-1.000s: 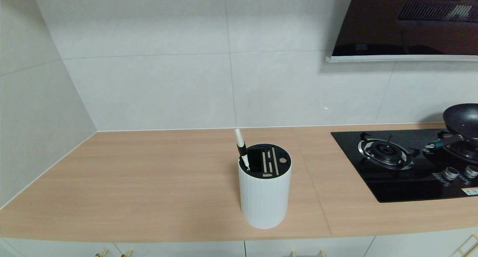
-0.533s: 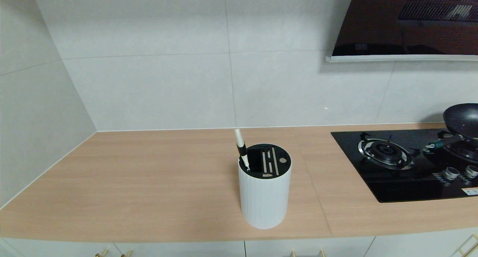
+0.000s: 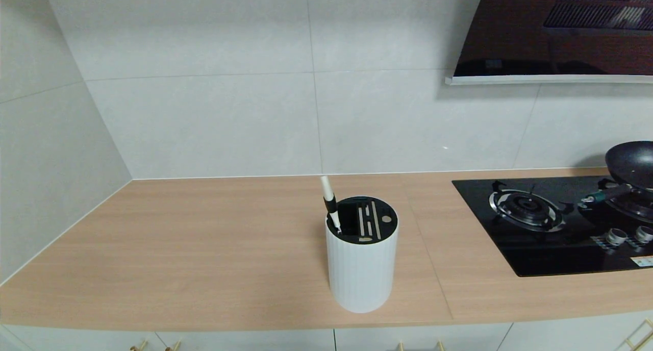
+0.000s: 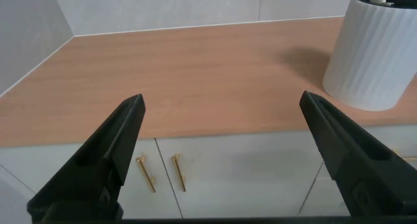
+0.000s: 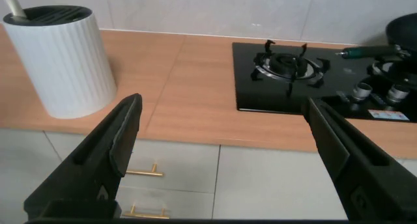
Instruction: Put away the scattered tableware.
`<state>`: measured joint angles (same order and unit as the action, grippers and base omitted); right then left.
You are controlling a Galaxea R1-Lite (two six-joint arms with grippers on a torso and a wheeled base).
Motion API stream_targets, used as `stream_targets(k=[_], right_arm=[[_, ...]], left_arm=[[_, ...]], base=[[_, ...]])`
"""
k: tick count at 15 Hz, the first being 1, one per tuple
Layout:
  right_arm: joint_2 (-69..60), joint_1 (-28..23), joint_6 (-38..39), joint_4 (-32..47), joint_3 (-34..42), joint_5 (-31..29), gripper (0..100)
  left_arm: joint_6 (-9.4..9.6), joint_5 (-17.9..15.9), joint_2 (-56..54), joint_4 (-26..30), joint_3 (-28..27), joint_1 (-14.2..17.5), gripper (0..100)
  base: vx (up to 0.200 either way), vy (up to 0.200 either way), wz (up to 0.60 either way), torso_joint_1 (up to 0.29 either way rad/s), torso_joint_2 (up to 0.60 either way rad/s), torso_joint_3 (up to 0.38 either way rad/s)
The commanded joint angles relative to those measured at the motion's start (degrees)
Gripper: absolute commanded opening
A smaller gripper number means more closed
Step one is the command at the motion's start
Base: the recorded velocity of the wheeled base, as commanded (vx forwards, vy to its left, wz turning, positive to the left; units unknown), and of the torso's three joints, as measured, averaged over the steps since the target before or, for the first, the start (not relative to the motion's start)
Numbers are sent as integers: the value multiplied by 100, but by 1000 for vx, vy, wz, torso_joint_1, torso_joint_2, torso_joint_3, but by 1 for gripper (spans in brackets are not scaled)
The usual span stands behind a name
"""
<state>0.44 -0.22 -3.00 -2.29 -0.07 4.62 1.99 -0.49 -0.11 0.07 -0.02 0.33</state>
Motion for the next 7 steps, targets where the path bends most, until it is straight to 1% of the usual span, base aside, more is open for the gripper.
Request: stream_targets(k=[1, 2, 7], right_arm=[[53, -13, 1, 1, -1, 4, 100], [-18, -13, -34, 1, 7, -5, 100], [-26, -13, -60, 1, 7, -5, 100]], left_arm=[[-120, -4, 20, 1, 2, 2, 100], [-172, -4, 11, 1, 2, 2, 100], [-164, -4, 11, 1, 2, 2, 100]], base=[[0, 0, 0, 0, 0, 0], [0, 0, 0, 0, 0, 0], [0, 0, 0, 0, 0, 0]])
